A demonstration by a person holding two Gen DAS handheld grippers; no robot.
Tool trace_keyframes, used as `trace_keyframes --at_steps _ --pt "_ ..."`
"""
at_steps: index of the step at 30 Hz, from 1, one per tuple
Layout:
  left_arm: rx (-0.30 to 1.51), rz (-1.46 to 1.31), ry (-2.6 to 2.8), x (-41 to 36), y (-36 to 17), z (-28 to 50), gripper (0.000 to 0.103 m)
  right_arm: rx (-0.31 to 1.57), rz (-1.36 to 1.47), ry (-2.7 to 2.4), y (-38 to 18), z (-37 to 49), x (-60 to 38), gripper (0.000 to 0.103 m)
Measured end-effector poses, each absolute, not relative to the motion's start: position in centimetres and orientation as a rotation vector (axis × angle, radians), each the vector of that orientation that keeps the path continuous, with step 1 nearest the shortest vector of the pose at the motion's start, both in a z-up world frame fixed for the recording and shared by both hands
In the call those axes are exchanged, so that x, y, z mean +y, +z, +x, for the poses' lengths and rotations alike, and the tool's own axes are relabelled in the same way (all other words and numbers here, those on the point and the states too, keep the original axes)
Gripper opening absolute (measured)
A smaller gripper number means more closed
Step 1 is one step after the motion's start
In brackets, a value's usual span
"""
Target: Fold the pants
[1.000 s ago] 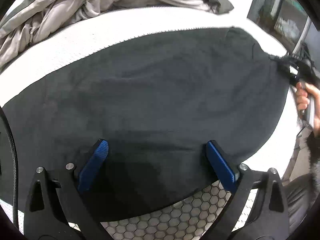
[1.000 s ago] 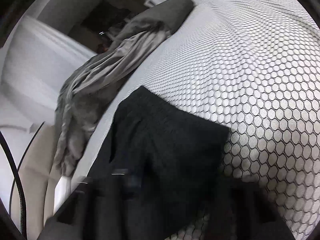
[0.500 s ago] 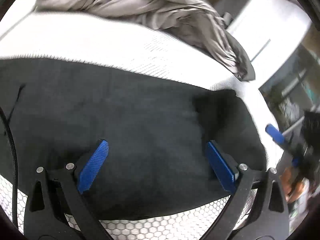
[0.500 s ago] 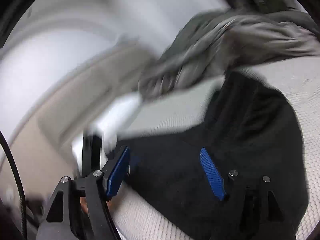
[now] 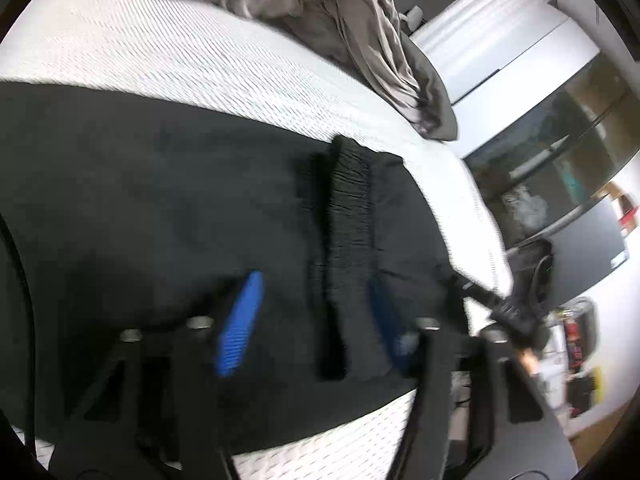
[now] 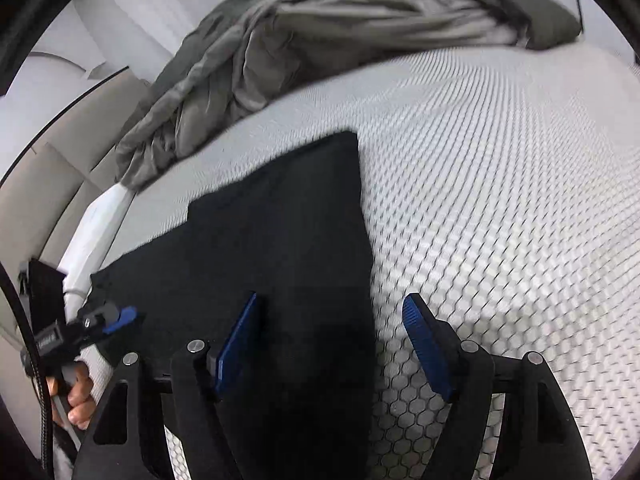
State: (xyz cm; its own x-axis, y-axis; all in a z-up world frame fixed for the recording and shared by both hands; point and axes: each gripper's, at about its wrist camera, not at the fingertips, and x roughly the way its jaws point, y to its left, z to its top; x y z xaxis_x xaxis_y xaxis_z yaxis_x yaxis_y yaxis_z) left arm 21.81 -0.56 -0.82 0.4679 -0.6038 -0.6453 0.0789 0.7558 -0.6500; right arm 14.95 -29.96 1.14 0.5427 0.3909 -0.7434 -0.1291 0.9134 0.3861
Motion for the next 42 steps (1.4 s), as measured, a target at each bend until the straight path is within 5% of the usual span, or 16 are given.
trace_keyframes --at_steps 6,11,13,16,29,32,35,42 --pt "1.143 -0.626 -0.450 -4.1 -4.3 25.4 0.034 0.958 0.241 0.352 0.0 13.8 -29.3 0.075" --pt "1.139 -0.699 -0.494 -5.1 -4.8 27.3 0.047 0.971 0.226 0.371 0.1 15.5 -27.5 0.075" --pt "1.120 -0.722 -0.489 -5.4 -4.9 27.5 0.028 0.972 0.223 0.376 0.2 16.1 -27.0 0.075" --pt "1.052 -0.718 -0.484 -5.8 -4.3 27.1 0.012 0.977 0.208 0.373 0.1 17.5 -26.0 0.075" --pt "0.808 -0.628 -0.266 6.7 3.1 21.3 0.007 0.982 0.198 0.375 1.0 19.6 -22.6 0.076" --pt "0.873 -0.513 -0.121 10.2 1.0 20.1 0.008 1.000 0.156 0.378 0.6 20.2 -20.9 0.076" --pt "0.978 -0.549 -0.090 12.2 -1.7 20.5 0.024 1.008 0.118 0.377 0.5 20.2 -19.6 0.076" --pt "0.824 -0.520 -0.064 13.2 1.9 18.1 0.049 1.050 0.140 0.371 1.2 18.5 -19.8 0.076"
